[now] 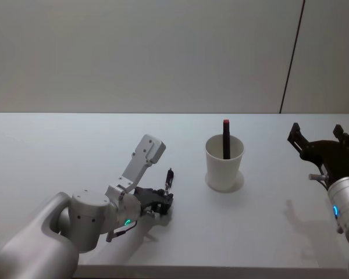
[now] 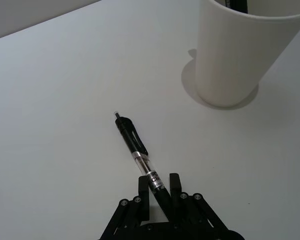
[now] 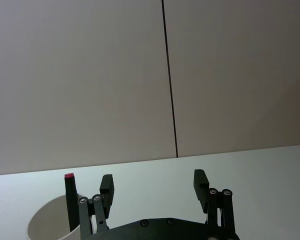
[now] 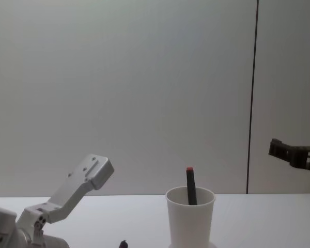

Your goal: Place the pen into the pen holder.

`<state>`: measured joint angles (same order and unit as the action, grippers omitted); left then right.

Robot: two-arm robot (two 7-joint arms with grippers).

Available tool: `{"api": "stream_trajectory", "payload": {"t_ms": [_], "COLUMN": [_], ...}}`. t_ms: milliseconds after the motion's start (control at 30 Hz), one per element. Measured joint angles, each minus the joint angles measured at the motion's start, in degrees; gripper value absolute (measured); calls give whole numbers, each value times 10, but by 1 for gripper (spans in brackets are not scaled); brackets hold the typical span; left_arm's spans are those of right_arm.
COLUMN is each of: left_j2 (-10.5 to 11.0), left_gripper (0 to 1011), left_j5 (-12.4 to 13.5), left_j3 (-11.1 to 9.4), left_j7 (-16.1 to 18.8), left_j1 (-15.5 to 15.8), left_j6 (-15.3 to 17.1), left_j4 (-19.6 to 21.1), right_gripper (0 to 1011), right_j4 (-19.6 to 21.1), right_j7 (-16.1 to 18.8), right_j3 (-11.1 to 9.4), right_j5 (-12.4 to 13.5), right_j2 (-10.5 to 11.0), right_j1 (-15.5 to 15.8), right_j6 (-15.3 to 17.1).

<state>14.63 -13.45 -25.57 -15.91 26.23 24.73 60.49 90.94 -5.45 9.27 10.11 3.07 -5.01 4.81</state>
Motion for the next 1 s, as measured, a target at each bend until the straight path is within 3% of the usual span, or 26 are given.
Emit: {"api": "stream_trajectory", "payload": {"t_ms": [500, 1000], "left_j2": [-2, 16], "left_gripper": [148, 140], "left_j5": [-4, -7], "left_j3": [3, 9], "left_j7": [-5, 30], "left_j1": [1, -28], "left_j6": [-7, -46], "left_j4": [-8, 56], "right_gripper": [1002, 1002], "right_j4": [0, 0], "right_j7": [0, 0], "right_j3": [0, 0], "right_j5": [0, 0], "right_j2": [0, 0], "right_j1": [0, 0], "right_j6": [0, 0]}}
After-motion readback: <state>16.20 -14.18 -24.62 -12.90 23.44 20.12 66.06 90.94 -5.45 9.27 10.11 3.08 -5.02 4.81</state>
